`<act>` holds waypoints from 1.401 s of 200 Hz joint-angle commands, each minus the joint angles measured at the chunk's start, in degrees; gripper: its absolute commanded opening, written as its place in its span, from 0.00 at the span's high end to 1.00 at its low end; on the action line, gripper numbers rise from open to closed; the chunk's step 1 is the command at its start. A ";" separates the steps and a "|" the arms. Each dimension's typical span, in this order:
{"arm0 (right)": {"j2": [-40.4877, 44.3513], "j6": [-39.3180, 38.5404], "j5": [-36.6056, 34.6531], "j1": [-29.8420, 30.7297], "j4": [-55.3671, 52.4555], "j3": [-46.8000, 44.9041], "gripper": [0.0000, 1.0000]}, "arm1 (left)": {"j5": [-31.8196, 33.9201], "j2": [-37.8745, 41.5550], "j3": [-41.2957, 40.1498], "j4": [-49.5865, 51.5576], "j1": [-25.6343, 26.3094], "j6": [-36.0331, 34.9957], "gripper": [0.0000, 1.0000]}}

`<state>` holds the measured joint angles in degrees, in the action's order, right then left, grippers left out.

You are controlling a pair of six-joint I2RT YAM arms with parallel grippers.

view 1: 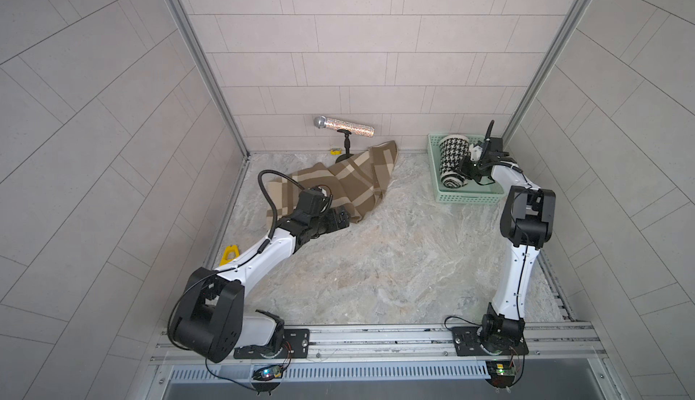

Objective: Roll up the scarf and place it into the basket
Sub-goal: Place the scarf in the basket.

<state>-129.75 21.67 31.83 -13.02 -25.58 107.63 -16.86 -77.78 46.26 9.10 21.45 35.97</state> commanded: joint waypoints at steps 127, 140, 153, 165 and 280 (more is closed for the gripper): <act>-19.43 -6.86 15.79 2.65 -20.12 22.75 0.67 | -4.48 -5.37 3.32 1.88 -0.63 -0.88 0.00; -19.12 -6.67 15.91 2.69 -20.37 22.62 0.59 | -4.41 -5.32 3.38 2.01 -0.71 -0.87 0.00; -17.84 -6.36 15.23 2.56 -20.88 22.62 0.51 | -4.41 -5.36 3.39 2.14 -0.69 -0.90 0.00; -16.00 -6.20 13.80 2.43 -21.26 22.42 0.44 | -4.56 -5.28 3.43 2.06 -0.69 -0.78 0.00; 12.12 -0.53 6.61 -1.77 5.40 -13.65 0.00 | 3.85 -3.65 5.05 -3.08 -2.96 1.64 0.06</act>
<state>-123.76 19.49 41.54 -14.96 -29.52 100.49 -16.56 -81.45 49.76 9.74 20.25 36.32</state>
